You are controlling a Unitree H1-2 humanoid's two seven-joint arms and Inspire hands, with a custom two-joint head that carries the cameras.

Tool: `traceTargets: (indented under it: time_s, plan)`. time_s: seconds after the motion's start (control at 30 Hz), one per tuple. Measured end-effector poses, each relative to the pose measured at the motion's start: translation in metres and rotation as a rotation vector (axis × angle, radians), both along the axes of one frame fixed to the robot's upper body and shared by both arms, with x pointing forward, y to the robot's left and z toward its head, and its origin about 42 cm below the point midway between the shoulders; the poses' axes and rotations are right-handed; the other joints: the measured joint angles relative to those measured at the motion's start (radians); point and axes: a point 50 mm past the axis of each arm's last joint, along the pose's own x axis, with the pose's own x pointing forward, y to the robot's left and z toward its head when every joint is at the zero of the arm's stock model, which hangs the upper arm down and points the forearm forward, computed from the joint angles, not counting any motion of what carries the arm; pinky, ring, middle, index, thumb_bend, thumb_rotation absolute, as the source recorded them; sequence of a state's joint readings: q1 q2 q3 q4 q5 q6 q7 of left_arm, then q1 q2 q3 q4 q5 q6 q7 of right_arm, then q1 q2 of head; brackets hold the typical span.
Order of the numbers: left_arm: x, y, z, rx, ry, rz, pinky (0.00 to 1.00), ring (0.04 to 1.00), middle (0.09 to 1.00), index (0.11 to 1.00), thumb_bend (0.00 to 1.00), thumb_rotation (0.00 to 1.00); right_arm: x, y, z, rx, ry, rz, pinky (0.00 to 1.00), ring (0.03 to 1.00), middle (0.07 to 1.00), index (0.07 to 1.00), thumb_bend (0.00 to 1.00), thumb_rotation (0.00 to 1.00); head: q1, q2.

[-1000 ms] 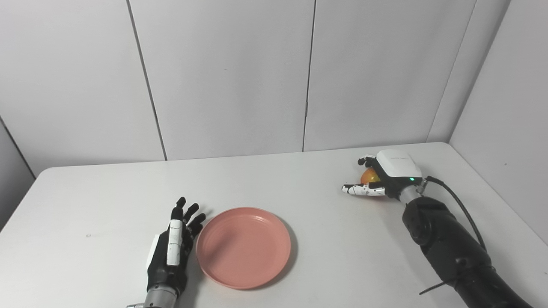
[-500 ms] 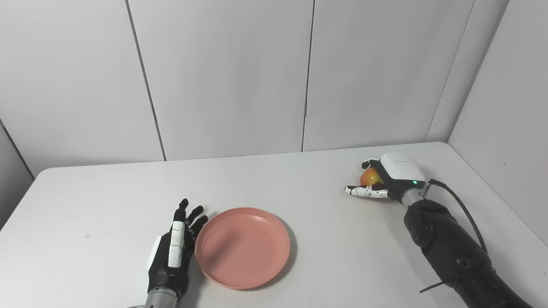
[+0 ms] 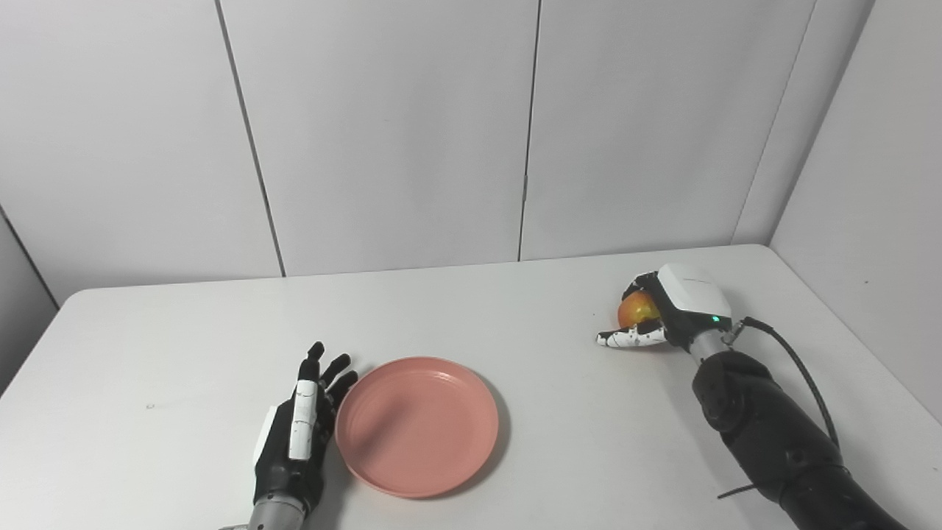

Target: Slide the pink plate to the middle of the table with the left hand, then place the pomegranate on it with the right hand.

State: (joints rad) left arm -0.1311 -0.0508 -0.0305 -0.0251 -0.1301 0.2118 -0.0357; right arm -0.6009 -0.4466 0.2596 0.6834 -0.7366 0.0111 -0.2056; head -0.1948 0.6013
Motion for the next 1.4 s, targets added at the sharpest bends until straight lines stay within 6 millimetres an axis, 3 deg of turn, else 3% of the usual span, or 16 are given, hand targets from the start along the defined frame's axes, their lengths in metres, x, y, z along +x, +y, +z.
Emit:
traceTargets:
  time_s: [0.43, 0.67, 0.8, 1.03, 1.33, 1.4]
  plan:
    - [0.000, 0.000, 0.000, 0.000, 0.000, -0.001, 0.92, 0.880, 0.914, 1.000, 0.92, 0.93, -0.004, 0.010, 0.006, 0.013, -0.030, 0.046, 0.14, 0.182, 0.244, 0.296, 0.53, 0.27, 0.000, 0.002]
    - [0.000, -0.001, 0.000, -0.001, 0.001, -0.002, 0.92, 0.876, 0.911, 1.000, 0.92, 0.93, -0.003, 0.031, 0.041, 0.019, -0.099, 0.141, 0.16, 0.215, 0.288, 0.365, 0.53, 0.23, 0.008, 0.000]
    - [0.000, -0.003, 0.000, -0.001, 0.002, -0.004, 0.92, 0.870, 0.910, 1.000, 0.92, 0.93, -0.005, 0.044, 0.061, 0.023, -0.127, 0.198, 0.17, 0.224, 0.295, 0.353, 0.53, 0.24, 0.018, 0.002]
    - [0.000, -0.011, 0.000, -0.011, 0.007, 0.007, 0.90, 0.869, 0.910, 1.000, 0.94, 0.93, -0.011, 0.066, 0.094, 0.028, -0.191, 0.290, 0.20, 0.262, 0.338, 0.411, 0.50, 0.23, 0.080, 0.006]
    - [0.002, -0.019, 0.000, 0.007, 0.008, 0.004, 0.87, 0.867, 0.908, 1.000, 0.92, 0.95, -0.021, 0.094, 0.114, 0.052, -0.241, 0.389, 0.20, 0.260, 0.326, 0.395, 0.51, 0.38, 0.150, 0.002]
    - [0.003, -0.021, 0.000, 0.012, 0.008, 0.008, 0.85, 0.864, 0.903, 1.000, 0.92, 0.95, -0.024, 0.101, 0.117, 0.060, -0.247, 0.410, 0.19, 0.247, 0.315, 0.378, 0.51, 0.37, 0.170, 0.002]
